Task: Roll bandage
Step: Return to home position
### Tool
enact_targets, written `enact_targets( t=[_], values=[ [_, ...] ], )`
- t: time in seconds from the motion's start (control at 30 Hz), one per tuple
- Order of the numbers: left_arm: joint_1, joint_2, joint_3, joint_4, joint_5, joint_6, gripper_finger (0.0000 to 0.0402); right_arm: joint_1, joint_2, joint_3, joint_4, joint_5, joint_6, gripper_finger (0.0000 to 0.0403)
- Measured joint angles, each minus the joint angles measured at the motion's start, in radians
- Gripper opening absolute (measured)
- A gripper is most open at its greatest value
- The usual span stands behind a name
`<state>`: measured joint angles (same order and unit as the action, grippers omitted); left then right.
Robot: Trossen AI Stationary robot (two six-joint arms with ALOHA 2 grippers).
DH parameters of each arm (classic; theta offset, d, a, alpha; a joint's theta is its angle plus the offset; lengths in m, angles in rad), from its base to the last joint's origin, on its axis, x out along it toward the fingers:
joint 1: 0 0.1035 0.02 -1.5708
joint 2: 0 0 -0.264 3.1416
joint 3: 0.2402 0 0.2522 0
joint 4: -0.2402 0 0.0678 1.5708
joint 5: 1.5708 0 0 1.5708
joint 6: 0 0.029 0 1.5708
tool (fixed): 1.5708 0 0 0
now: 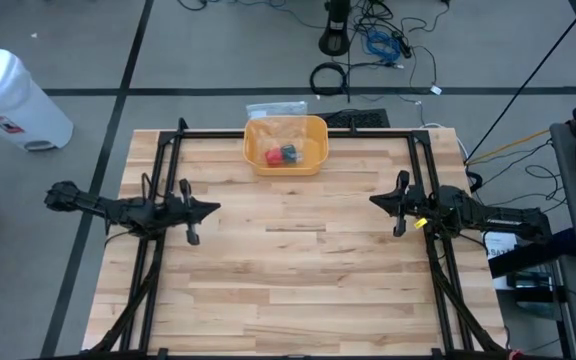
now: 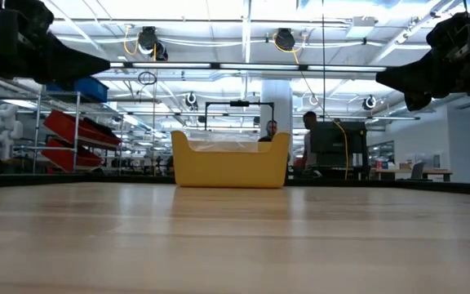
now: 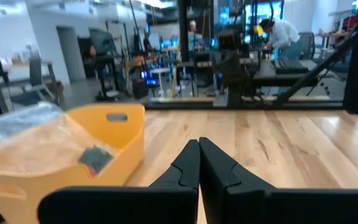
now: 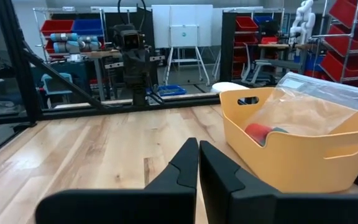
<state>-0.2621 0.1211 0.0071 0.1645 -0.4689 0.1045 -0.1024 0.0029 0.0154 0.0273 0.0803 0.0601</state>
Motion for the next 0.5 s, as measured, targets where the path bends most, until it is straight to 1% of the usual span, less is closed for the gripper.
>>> enact_targets(
  t=[0.17, 0.23, 0.33, 0.5],
  values=[
    [0.001, -0.108, 0.0, -0.025, 0.014, 0.101, 0.0002, 0.0, 0.0, 0.0, 0.0, -0.001, -0.02, 0.0],
    [0.006, -0.121, 0.0, -0.015, 0.028, 0.115, 0.0002, 0.0, 0.0, 0.0, 0.001, -0.001, -0.036, 0.0],
    [0.033, -0.121, 0.0, -0.046, 0.11, 0.092, 0.0002, 0.0, 0.0, 0.0, 0.001, -0.002, -0.047, 0.0],
    [0.111, -0.12, 0.0, -0.067, 0.195, 0.085, 0.0002, 0.0, 0.0, 0.0, 0.001, -0.003, -0.047, 0.0]
  ],
)
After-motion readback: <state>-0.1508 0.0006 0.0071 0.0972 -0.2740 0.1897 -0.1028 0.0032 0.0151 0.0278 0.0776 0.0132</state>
